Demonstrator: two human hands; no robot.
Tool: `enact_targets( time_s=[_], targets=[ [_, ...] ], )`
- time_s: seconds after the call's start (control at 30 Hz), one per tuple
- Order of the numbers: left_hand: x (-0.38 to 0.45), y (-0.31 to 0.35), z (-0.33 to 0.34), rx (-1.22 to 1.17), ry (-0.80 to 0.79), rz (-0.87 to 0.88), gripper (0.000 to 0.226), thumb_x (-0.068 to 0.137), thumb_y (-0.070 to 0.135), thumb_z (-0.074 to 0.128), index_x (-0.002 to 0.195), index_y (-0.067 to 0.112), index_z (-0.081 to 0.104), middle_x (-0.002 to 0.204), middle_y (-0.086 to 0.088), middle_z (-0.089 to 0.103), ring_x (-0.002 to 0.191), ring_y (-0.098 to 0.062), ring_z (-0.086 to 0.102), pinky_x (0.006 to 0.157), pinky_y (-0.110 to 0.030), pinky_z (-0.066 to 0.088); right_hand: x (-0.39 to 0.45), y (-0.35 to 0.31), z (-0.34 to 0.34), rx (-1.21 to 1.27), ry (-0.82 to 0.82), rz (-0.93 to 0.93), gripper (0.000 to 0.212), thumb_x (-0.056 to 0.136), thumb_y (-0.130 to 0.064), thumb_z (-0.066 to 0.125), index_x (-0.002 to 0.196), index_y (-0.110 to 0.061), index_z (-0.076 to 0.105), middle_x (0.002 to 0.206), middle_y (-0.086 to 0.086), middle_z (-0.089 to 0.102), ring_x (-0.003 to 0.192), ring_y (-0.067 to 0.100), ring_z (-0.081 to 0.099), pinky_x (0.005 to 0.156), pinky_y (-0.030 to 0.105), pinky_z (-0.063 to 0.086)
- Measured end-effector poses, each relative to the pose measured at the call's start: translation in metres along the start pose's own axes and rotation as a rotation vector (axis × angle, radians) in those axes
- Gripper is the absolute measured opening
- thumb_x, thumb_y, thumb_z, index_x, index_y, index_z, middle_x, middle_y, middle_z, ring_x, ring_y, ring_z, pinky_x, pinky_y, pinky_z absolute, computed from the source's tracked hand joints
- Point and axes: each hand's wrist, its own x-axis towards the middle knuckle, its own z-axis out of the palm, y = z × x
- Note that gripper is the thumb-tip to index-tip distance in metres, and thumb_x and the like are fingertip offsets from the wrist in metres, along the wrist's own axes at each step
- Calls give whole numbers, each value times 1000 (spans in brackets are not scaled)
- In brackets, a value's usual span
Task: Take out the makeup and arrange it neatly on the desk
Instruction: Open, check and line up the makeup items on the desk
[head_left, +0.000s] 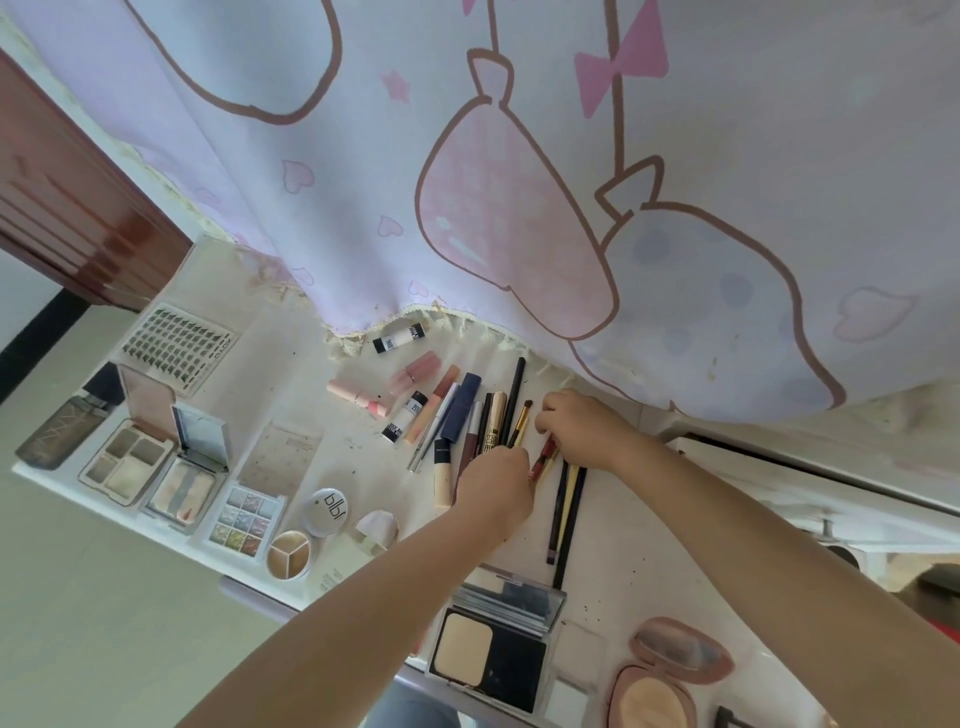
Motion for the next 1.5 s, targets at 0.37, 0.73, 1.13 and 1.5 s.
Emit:
enact_targets(
  time_s=[0.37, 0.73, 1.13, 1.5],
  targets=[
    [-28, -43, -11, 50, 116, -70, 16, 91, 17, 44, 100, 11, 58, 81, 1, 48, 79, -12, 50, 66, -19, 40, 8, -22, 15, -28, 72, -168, 27, 92, -12, 41, 107, -9, 63, 104, 9, 53, 104, 22, 42, 74, 25, 28],
    [-36, -53, -20, -177, 137, -117, 33, 95, 34, 38, 97, 11, 61, 80, 3, 54, 73, -10, 51, 69, -18, 41, -16, -8, -12, -61, 82, -111, 20, 91, -9, 42, 103, -11, 57, 108, 2, 51, 101, 16, 43, 82, 27, 43],
    [-23, -23, -56, -1230, 86, -183, 21, 95, 13, 43, 80, 14, 57, 67, 0, 52, 53, -6, 48, 48, -14, 35, -56, -43, -3, 560, 185, 145, 18, 91, -16, 50, 100, -11, 64, 84, 0, 56, 64, 5, 46, 58, 10, 35],
    [41, 10, -52, 138, -173, -22, 34, 93, 34, 44, 97, 2, 58, 69, 0, 51, 75, -20, 55, 68, -28, 42, -74, -14, 14, 524, 190, 359, 23, 93, -18, 43, 99, -8, 63, 100, 7, 60, 81, 15, 52, 69, 23, 36]
  ],
)
